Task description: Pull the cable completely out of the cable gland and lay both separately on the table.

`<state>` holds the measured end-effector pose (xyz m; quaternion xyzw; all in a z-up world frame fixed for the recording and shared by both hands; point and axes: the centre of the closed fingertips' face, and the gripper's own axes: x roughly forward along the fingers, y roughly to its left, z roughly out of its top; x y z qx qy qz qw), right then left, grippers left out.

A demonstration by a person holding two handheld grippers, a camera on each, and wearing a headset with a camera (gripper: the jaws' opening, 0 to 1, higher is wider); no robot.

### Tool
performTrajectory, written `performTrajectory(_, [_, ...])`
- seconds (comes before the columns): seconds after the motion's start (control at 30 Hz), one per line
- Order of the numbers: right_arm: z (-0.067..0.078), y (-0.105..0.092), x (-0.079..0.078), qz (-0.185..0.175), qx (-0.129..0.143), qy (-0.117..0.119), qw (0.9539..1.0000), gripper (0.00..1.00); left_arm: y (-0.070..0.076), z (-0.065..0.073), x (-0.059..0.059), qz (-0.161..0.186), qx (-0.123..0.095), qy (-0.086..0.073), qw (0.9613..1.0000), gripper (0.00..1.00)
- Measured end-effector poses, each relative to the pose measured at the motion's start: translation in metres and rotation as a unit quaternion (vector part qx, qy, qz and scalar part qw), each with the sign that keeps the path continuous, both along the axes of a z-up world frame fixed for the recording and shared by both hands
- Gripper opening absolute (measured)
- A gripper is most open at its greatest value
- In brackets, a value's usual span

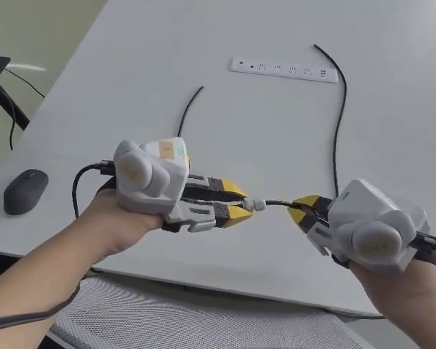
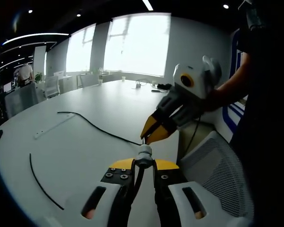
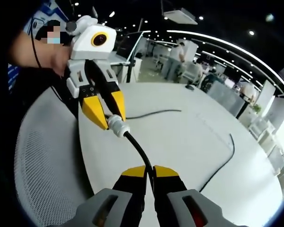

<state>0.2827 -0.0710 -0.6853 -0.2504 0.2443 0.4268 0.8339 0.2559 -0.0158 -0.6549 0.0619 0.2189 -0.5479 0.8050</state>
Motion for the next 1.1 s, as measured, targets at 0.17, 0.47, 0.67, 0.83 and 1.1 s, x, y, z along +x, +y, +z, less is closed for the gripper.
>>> performTrajectory(0.17, [-0.005,-0.01,0.005,-0.056,0.022,0.022,0.998,0.0,0.0,0.004,-0.001,0.005,-0.001,-0.004,1.0,0.15])
performTrajectory(0.47, [-0.022,-0.034,0.007,-0.149,0.051,0.062,0.9856,0.0,0.004,0.005,0.001,0.018,0.004,-0.014,0.9997,0.15])
performTrajectory(0.67, [-0.034,-0.036,0.0,-0.179,0.062,0.089,0.9779,0.0,-0.001,0.001,0.003,0.021,0.012,-0.023,0.9994,0.15])
performTrajectory(0.83, [-0.033,-0.039,-0.002,-0.169,0.049,0.072,0.9818,0.01,-0.002,-0.003,0.004,0.016,0.028,-0.032,0.999,0.15])
performTrajectory(1.1, [-0.028,-0.036,-0.009,-0.122,0.041,0.064,0.9895,0.02,0.002,-0.006,0.002,-0.003,0.056,-0.043,0.9975,0.15])
